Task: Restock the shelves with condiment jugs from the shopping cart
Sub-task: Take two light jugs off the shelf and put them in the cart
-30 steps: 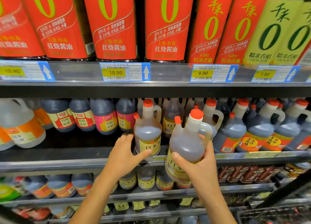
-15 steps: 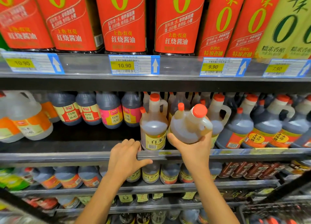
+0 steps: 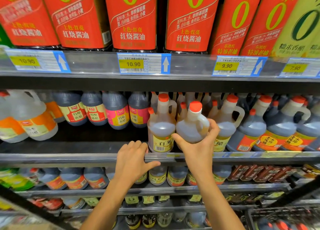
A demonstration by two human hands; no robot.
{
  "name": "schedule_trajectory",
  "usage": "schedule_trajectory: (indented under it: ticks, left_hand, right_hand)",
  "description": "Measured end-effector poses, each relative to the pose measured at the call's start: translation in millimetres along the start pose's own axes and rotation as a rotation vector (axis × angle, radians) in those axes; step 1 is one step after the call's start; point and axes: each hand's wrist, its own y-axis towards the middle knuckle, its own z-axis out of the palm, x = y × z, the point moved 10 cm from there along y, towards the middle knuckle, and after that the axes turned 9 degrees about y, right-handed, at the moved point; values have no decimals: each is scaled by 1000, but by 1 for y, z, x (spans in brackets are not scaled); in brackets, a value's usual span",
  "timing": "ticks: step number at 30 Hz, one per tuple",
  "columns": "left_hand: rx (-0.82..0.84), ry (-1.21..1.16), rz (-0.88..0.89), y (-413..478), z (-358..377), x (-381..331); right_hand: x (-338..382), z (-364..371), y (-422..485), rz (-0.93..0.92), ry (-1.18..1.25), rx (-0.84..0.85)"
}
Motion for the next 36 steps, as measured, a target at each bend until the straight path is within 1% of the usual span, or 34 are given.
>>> schedule_trajectory:
  ticks: [3, 7, 14, 17, 22, 24, 27, 31, 36]
  left_hand:
    - [5, 7, -11, 0, 2, 1]
    - [-3, 15, -8, -1, 1, 0]
    - [6, 26, -2, -1, 1, -2]
    - [9, 13, 1, -1, 0, -2]
    - [-5, -2, 23, -1, -3, -4]
    - [-8, -7, 29, -1, -4, -4]
    - [-9, -7, 37, -1, -4, -4]
    - [1, -4, 57, 0, -2, -6]
    - [13, 0, 87, 1, 0, -8]
  right_hand:
    - [-2, -7, -1, 1, -23, -28]
    - [-2, -10, -1, 4, -113, -51]
    - [0, -7, -7, -27, -211, -140]
    - [0, -8, -7, -67, -286, -171]
    - [-5, -10, -4, -87, -351, -171]
    - [-8, -9, -6, -83, -355, -167]
    - [-12, -16, -8, -62, -286, -188]
    - [-6, -22, -13, -110, -293, -193]
    - [-7, -25, -17, -83, -283, -182]
